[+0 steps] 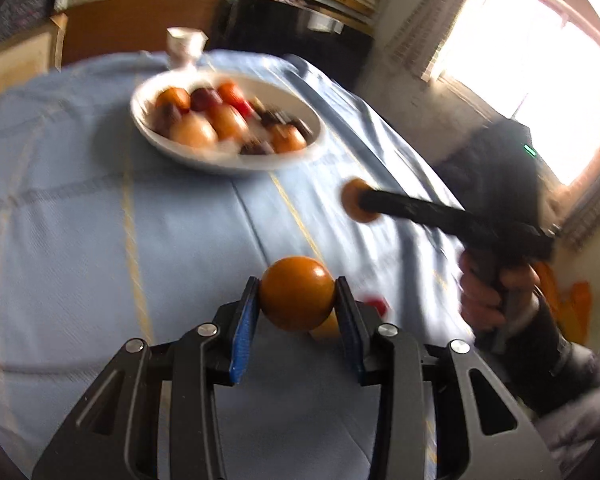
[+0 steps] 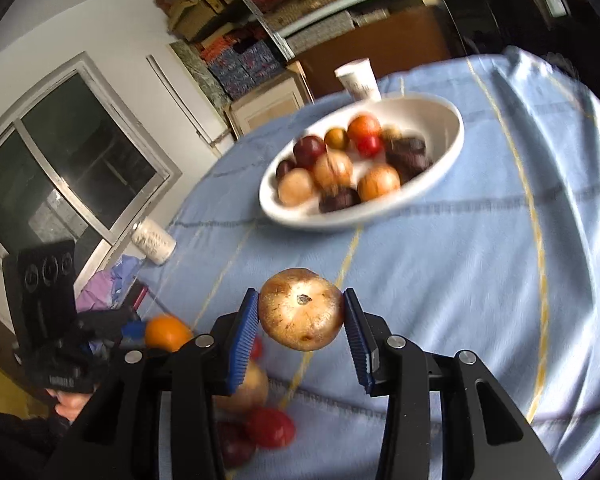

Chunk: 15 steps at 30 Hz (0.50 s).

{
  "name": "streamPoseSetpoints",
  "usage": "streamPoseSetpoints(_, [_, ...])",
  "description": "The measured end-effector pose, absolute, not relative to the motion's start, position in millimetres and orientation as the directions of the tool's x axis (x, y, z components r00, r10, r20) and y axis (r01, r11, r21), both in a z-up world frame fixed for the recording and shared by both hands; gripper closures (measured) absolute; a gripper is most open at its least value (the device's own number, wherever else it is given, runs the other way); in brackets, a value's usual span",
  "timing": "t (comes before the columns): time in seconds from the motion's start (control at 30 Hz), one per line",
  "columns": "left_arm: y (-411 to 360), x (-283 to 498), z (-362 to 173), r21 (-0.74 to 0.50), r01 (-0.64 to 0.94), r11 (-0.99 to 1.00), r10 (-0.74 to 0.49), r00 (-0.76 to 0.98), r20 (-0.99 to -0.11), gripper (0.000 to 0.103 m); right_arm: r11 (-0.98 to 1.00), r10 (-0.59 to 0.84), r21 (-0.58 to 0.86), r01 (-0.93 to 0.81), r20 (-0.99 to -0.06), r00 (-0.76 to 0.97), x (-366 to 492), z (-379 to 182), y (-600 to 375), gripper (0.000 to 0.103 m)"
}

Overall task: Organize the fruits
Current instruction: 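Place both fruits on the white plate and open both tools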

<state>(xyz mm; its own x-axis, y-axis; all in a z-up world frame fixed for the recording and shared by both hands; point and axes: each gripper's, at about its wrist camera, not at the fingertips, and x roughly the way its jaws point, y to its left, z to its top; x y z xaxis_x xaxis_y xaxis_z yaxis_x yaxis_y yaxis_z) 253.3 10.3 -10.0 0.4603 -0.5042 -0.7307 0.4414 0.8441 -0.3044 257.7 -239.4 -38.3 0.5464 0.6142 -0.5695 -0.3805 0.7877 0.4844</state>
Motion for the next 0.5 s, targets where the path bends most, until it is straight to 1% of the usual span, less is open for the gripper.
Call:
streamPoseSetpoints(0.13, [6, 300, 5, -0.276, 0.356, 0.893, -0.436, 0.529, -0.728, 0.066, 0.844, 0.532, 0.396, -0.362, -0.528, 0.662, 280, -17, -235, 0.06])
streamPoseSetpoints(0.2, [-2, 326, 8, -0.24, 0.317, 0.918, -0.386, 0.569, -0.726, 0.066, 0.871, 0.487, 0.348, -0.348, -0.515, 0.705, 292, -13, -231, 0.06])
streamPoseSetpoints(0.3, [-17, 355, 5, -0.15, 0.27, 0.951, -0.292, 0.628, -0.721, 0.066, 0.906, 0.419, 0.294, -0.305, -0.524, 0.741, 321, -13, -224, 0.06])
streamPoseSetpoints(0.37, [-30, 372, -1, -0.106, 0.259, 0.96, -0.252, 0.637, -0.729, 0.066, 0.912, 0.406, 0.289, -0.291, -0.535, 0.741, 338, -17, -222, 0.06])
streamPoseSetpoints(0.5, [-41, 394, -14, -0.072, 0.245, 0.967, -0.216, 0.634, -0.743, 0.066, 0.921, 0.382, 0.29, -0.259, -0.558, 0.737, 368, -28, -221, 0.058])
